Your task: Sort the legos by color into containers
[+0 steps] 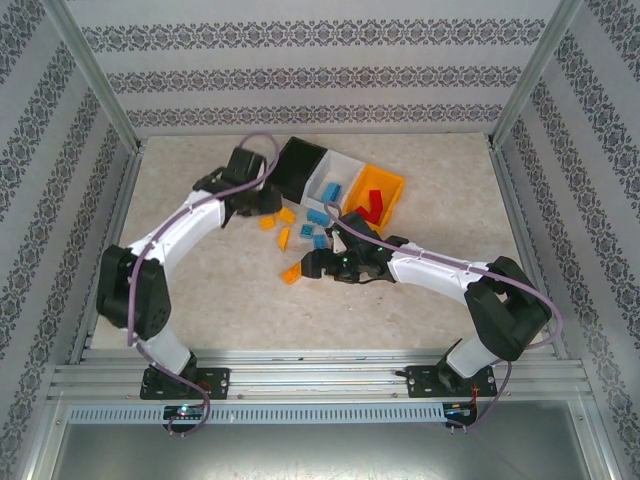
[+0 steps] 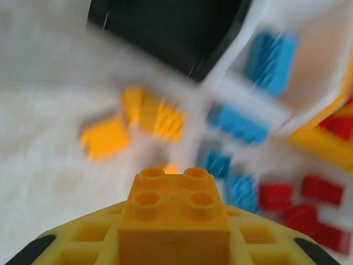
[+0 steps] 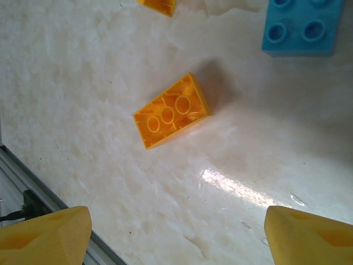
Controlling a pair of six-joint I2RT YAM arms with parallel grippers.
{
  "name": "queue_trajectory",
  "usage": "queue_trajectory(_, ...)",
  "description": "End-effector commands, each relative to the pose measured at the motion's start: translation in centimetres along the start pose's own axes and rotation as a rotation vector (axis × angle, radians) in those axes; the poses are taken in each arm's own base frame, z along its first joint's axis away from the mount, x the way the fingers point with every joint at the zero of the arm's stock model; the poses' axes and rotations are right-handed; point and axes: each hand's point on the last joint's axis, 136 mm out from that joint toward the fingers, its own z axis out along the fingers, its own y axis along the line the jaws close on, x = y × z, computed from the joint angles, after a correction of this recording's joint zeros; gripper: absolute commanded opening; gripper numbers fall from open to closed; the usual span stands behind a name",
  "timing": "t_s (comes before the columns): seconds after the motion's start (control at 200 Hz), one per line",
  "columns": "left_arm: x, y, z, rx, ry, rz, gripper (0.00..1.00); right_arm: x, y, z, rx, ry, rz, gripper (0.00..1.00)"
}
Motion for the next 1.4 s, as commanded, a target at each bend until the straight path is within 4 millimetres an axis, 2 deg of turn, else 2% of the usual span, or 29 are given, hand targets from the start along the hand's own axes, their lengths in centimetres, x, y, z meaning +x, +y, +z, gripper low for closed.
queue_trajectory(0.0,-2.7,-0.4,3.4,-0.006,0.013,0.061,0.18,-0.3,1.1,0.0,-0.033,-0.013,-0.008,0.82)
queue_trajectory(0.06,-4.4,-1.0,5.1,-0.007,0.011,0.077,0.18,-0.6,1.5,-0.1,-0.044,-0.021,-0.019,0.82)
queue_trajectory(0.155,-6.1,-1.5,7.8,-0.006,0.023,0.088,0.18,-1.0,1.9,-0.2,-0.051,-0.03,-0.044,0.82)
queue_trajectory(0.295,-7.1,-1.6,10.9,-0.019,0.045,0.092,0.19,-1.5,2.3,-0.1,-0.057,-0.032,-0.075,0.82)
queue_trajectory(0.44,-7.7,-1.3,12.7,-0.041,0.047,0.106,0.19,-1.4,2.1,0.3,-0.059,-0.018,-0.074,0.82)
queue_trajectory(0.47,-7.7,-1.3,13.0,-0.042,0.051,0.107,0.22,-1.3,2.0,0.4,-0.056,-0.014,-0.074,0.81)
queue_trajectory(0.55,-7.7,-1.3,13.4,-0.046,0.065,0.109,0.39,-1.1,1.7,0.6,-0.052,-0.008,-0.069,0.82)
queue_trajectory(0.664,-7.6,-1.3,13.0,-0.05,0.073,0.111,0.46,-1.0,1.5,0.7,-0.051,-0.008,-0.059,0.82)
queue_trajectory(0.724,-7.7,-1.3,12.6,-0.05,0.071,0.114,0.55,-1.0,1.6,0.6,-0.054,-0.013,-0.056,0.82)
queue_trajectory(0.934,-8.1,-2.2,10.1,-0.021,0.053,0.109,0.58,-0.8,1.9,-0.1,-0.046,-0.024,-0.061,0.82)
queue_trajectory(0.999,-7.2,-2.5,8.6,-0.007,0.061,0.109,0.58,-0.7,1.8,-0.5,-0.035,-0.028,-0.065,0.82)
queue_trajectory(1.119,-3.5,-2.4,5.2,-0.012,0.046,0.154,0.58,-0.1,1.2,-1.6,-0.018,-0.05,-0.066,0.82)
queue_trajectory(1.264,3.3,-1.1,1.5,-0.006,0.108,0.173,0.58,0.9,-0.3,-2.9,0.009,-0.075,-0.053,0.82)
queue_trajectory(1.394,9.4,-1.9,-0.8,0.017,0.165,0.276,0.58,1.6,-1.6,-4.1,0.022,-0.098,-0.031,0.82)
